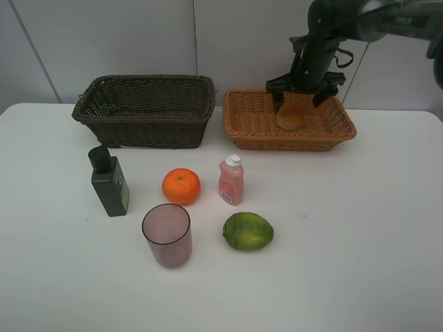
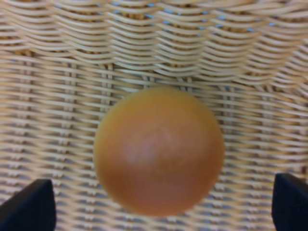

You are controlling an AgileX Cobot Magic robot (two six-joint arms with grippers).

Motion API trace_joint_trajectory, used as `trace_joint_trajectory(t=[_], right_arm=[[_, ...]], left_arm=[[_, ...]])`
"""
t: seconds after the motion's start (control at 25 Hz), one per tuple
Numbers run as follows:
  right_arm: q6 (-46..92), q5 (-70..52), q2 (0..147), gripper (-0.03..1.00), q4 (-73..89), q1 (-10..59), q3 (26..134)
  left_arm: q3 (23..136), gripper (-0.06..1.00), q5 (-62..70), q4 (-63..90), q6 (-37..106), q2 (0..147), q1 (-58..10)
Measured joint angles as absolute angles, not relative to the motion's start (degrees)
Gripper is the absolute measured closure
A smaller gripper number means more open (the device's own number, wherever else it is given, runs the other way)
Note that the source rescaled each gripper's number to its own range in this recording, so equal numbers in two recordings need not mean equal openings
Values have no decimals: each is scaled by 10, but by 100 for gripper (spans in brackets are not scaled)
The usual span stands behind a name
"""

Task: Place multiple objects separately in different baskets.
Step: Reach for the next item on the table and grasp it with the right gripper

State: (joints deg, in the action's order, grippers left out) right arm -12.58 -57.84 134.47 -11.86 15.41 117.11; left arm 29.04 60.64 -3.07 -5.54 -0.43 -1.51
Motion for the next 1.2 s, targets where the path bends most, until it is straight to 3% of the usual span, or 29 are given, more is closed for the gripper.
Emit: trace_joint_trajectory(t=[0.56, 1.2], right_arm=[[-126, -693, 1241, 0, -108, 203, 1171], [-137, -698, 1180, 0, -107, 286, 1171]], left_arm=[[290, -6, 606, -31, -55, -4, -15], [290, -6, 606, -31, -55, -4, -15]])
